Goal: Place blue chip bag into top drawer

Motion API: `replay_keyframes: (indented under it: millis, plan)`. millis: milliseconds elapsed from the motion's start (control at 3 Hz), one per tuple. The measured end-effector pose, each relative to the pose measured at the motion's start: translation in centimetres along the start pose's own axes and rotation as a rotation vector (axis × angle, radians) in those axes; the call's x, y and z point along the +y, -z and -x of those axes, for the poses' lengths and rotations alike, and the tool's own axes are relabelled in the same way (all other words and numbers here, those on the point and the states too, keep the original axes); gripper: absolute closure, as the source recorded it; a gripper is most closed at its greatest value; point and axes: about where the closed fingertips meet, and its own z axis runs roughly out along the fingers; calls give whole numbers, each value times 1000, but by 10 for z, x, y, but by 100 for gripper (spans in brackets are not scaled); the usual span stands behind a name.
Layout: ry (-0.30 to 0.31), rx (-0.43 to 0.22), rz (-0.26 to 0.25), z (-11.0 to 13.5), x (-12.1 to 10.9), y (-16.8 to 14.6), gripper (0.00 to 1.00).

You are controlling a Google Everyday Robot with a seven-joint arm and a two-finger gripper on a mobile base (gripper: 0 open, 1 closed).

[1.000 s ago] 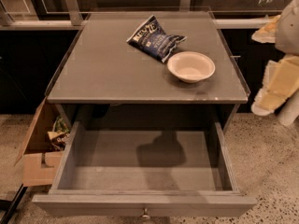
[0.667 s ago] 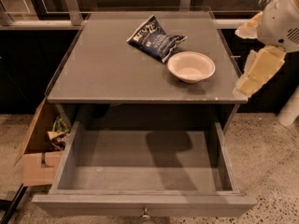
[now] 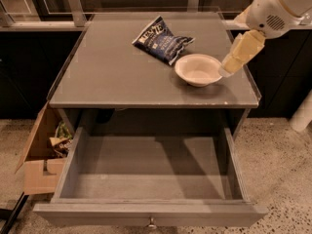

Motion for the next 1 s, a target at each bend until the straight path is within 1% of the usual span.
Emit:
replay_keyframes:
  millis: [333,667,1000]
  plan:
    - [-28,23,-92,17,-29,-19,0]
    - [-37,71,-175,49,-85,-70,0]
    - [-35,69,-175,52,-87,-72,0]
